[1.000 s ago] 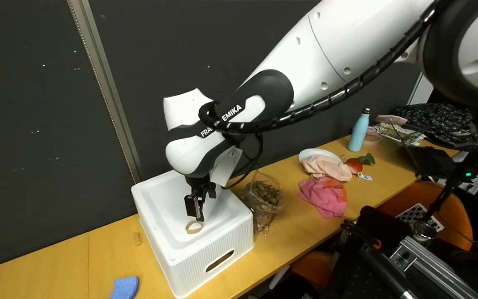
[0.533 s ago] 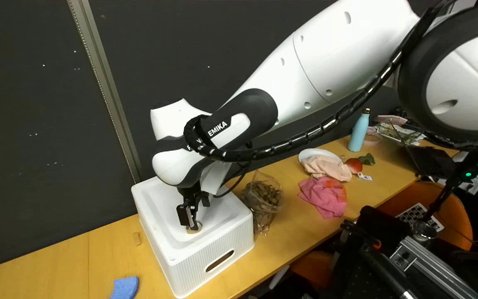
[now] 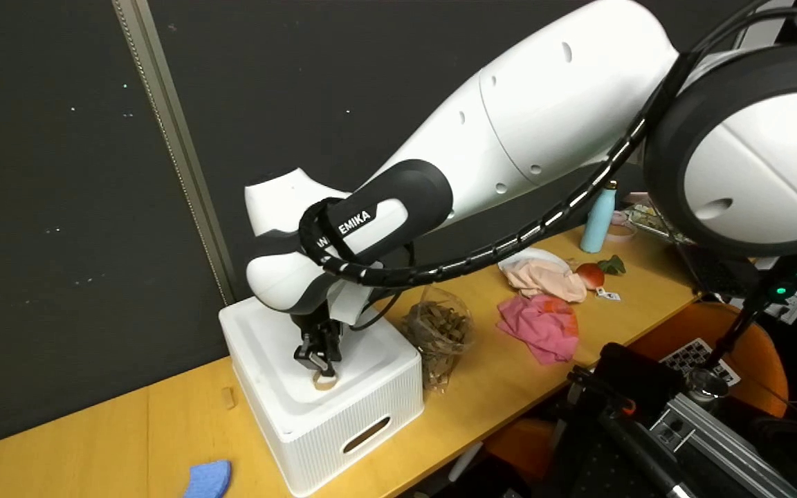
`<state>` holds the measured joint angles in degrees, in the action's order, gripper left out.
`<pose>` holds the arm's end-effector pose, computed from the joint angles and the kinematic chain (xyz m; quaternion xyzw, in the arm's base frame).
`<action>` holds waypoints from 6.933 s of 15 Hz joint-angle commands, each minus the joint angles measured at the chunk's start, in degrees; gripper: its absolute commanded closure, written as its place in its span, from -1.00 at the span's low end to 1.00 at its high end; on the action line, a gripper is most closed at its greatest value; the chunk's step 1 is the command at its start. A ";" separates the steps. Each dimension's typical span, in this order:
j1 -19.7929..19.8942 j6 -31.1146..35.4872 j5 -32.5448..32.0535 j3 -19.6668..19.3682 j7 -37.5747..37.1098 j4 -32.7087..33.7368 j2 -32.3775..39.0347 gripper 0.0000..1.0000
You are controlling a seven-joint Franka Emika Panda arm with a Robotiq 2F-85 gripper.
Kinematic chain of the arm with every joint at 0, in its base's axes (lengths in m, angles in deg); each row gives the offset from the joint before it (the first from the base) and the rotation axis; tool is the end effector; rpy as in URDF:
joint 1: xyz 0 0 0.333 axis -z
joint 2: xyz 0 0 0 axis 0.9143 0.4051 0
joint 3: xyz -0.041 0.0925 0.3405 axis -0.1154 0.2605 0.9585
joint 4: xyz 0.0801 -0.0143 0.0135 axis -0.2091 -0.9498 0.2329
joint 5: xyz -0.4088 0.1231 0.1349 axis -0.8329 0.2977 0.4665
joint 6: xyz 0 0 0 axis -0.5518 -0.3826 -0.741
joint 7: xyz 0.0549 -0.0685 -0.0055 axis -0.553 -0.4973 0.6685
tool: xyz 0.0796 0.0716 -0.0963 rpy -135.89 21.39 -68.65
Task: Put the rubber bands inside the plastic
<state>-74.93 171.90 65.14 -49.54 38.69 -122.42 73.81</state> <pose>0.7914 0.1727 0.0972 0.9637 0.2592 -0.0633 0.0106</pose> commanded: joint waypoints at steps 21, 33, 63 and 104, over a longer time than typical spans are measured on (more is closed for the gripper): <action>1.98 1.04 -2.78 -5.66 -2.29 7.82 2.18 0.99; 2.05 3.30 -5.86 -7.52 -4.96 11.56 6.19 0.22; 1.60 2.99 -5.76 -7.95 -7.04 10.41 4.26 0.98; 4.66 15.87 -10.18 -10.64 -20.17 -29.60 -18.70 0.98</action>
<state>-69.60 186.63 55.61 -60.30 17.44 -155.09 52.92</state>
